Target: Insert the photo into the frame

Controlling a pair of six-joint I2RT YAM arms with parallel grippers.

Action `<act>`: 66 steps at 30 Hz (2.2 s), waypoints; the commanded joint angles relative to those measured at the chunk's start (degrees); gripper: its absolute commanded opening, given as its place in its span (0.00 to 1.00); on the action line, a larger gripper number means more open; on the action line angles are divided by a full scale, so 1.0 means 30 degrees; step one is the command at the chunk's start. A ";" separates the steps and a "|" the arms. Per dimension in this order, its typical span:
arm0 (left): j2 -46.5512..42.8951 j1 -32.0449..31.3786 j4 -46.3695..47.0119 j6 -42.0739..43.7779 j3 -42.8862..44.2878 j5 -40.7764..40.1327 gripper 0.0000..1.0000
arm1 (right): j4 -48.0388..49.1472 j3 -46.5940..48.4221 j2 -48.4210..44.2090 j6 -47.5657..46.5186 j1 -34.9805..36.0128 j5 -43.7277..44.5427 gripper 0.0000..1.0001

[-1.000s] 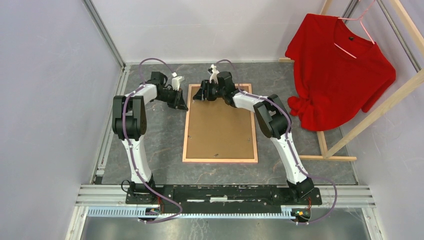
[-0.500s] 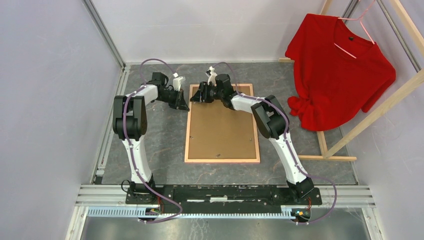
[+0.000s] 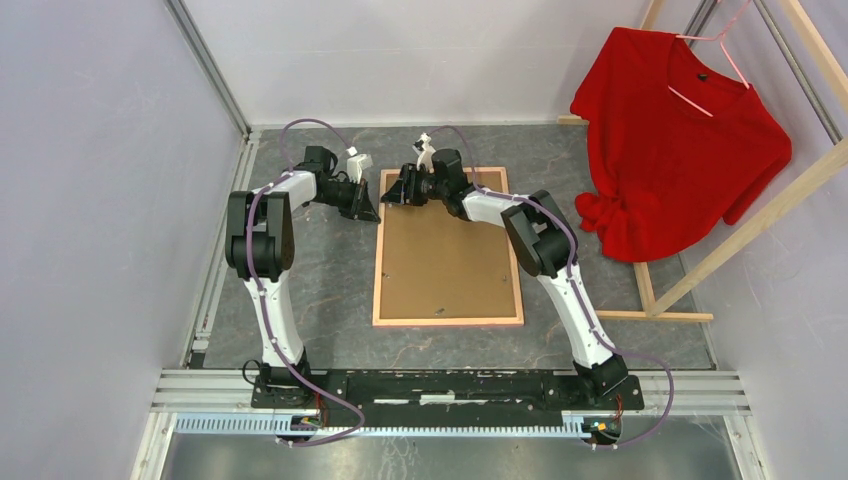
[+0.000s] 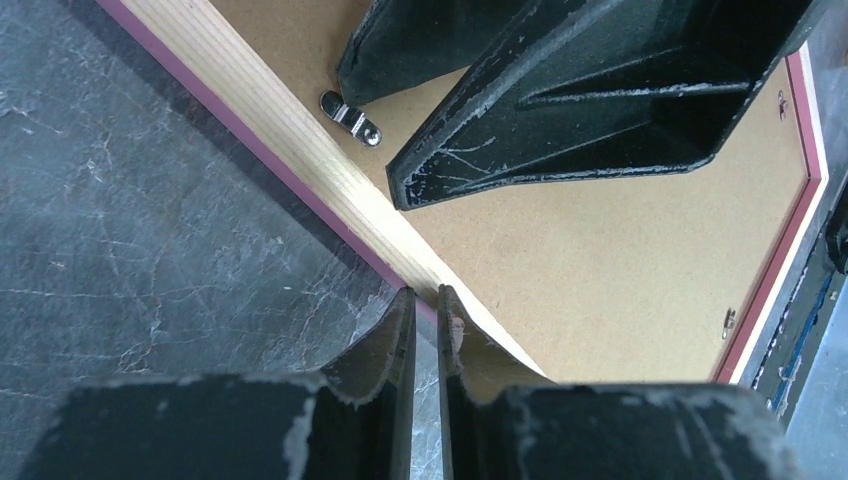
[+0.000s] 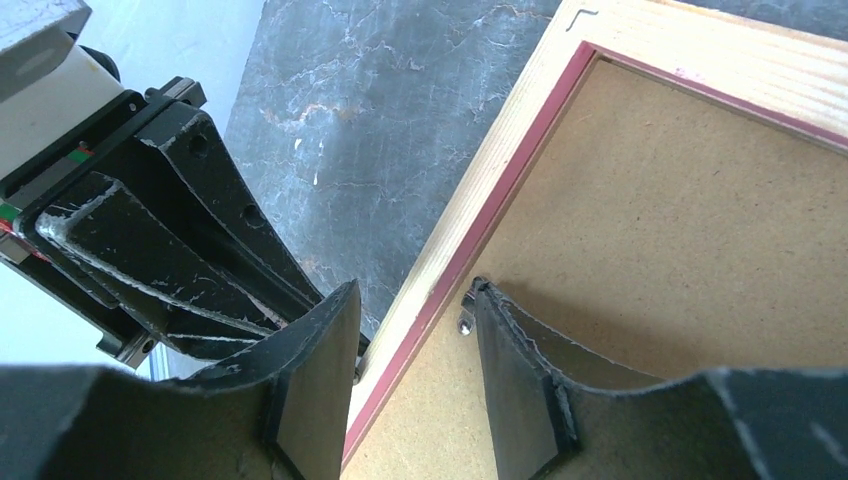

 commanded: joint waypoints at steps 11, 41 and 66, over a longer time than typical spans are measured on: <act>0.0372 -0.0808 -0.0591 0.0661 -0.0723 -0.0694 0.17 | 0.0379 0.1867 0.1520 -0.0020 0.0256 -0.3438 0.52; -0.0150 -0.0816 -0.0597 0.0932 -0.1049 -0.1350 0.16 | -0.3514 0.3635 0.0440 -0.3928 0.0023 -0.3695 0.62; -0.0199 -0.0808 -0.0592 0.0947 -0.1119 -0.1389 0.16 | -0.3860 0.1527 -0.0466 -0.4914 -0.0449 -0.3038 0.58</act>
